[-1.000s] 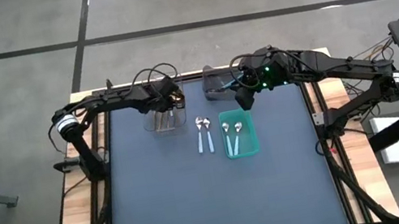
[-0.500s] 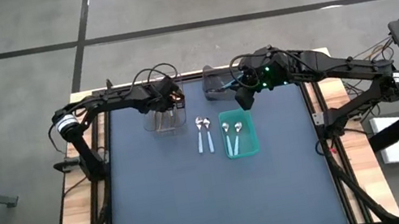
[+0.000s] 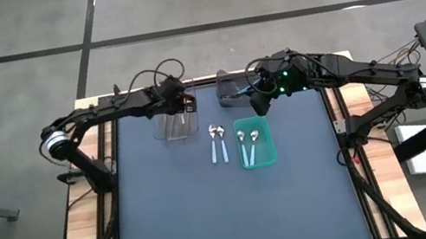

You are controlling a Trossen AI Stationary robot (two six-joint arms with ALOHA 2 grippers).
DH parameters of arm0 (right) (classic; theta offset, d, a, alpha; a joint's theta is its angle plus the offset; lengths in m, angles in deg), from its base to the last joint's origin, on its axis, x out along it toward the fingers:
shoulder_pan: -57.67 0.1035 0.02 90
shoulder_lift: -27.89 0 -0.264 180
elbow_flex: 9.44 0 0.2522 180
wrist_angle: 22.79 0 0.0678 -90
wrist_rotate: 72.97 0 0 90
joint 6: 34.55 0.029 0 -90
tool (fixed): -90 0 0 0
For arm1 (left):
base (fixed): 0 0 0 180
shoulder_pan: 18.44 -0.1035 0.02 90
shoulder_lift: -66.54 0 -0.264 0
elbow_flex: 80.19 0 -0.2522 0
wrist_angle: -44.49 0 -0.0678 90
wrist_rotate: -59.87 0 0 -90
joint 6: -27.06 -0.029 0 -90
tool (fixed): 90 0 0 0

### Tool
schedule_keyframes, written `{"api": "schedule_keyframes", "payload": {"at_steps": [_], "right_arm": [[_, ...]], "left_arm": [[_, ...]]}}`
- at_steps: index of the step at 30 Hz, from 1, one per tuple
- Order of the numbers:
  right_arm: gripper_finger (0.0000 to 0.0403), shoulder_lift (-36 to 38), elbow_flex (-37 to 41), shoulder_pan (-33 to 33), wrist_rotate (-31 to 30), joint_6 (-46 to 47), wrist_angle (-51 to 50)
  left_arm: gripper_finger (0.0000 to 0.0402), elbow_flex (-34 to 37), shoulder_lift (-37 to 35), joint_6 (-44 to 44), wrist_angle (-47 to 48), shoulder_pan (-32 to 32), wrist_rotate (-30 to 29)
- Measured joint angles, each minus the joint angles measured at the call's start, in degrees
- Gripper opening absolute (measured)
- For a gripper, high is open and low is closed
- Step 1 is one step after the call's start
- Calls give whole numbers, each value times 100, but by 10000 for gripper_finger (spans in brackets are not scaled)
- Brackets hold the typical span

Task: Sort silverware by color (type)
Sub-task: Put the light blue spoon into the green bin

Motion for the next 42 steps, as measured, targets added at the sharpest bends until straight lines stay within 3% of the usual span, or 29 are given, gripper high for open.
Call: {"api": "schedule_keyframes", "payload": {"at_steps": [7,15,23,29,36,42], "right_arm": [[63,0,-1,106,0,445,-331],[63,0,0,507,4,671,-874],[63,15,0,982,289,920,-1051],[63,10,-1,1297,263,1158,-988],[63,-306,-2,1628,137,1155,-258],[63,-778,-7,1931,145,1636,155]], "left_arm": [[27,-135,-541,-1149,-17,270,-28],[27,-128,-1245,-1252,-25,1177,-261],[27,-125,-1596,-1173,-43,2578,-1067],[27,-121,-1599,-513,-170,3378,-1156],[27,-119,-1602,298,-127,4256,-1349],[27,-234,-1654,300,683,4775,-1351]]}}
